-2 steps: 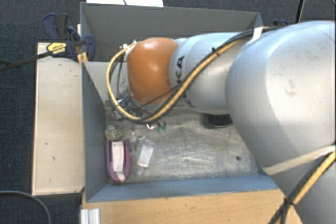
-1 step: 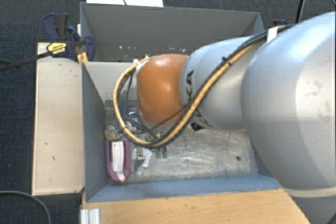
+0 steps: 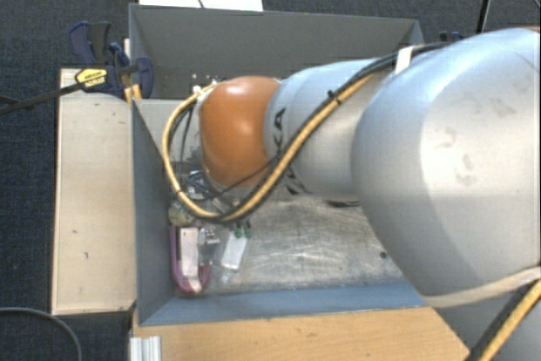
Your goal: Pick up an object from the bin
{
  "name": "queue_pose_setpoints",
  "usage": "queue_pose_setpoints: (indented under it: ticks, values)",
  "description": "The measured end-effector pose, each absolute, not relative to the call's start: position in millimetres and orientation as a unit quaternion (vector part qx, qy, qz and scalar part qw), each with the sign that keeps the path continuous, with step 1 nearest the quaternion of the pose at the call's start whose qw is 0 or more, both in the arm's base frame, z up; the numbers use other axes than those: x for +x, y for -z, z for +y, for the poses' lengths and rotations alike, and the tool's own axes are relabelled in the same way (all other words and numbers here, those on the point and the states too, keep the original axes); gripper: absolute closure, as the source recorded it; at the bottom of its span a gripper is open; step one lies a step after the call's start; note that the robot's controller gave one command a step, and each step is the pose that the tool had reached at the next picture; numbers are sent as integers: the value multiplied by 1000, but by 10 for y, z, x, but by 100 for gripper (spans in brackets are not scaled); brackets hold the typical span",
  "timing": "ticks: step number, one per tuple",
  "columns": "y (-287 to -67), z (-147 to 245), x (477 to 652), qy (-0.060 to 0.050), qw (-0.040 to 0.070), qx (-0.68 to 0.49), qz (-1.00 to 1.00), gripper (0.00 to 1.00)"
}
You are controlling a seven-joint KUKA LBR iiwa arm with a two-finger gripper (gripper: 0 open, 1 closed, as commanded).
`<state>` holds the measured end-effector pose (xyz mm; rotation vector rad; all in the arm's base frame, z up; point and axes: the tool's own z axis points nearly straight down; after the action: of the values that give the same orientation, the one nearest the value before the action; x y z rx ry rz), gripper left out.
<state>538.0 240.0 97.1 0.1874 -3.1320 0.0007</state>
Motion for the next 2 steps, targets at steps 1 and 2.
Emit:
queue_pose_setpoints:
  ticks: [1, 2]
  values:
    - [-1227, 2367, 4970, 0, -5, 203, -979, 0]
    - [-1048, 2329, 5775, 0, -4, 276, -961, 0]
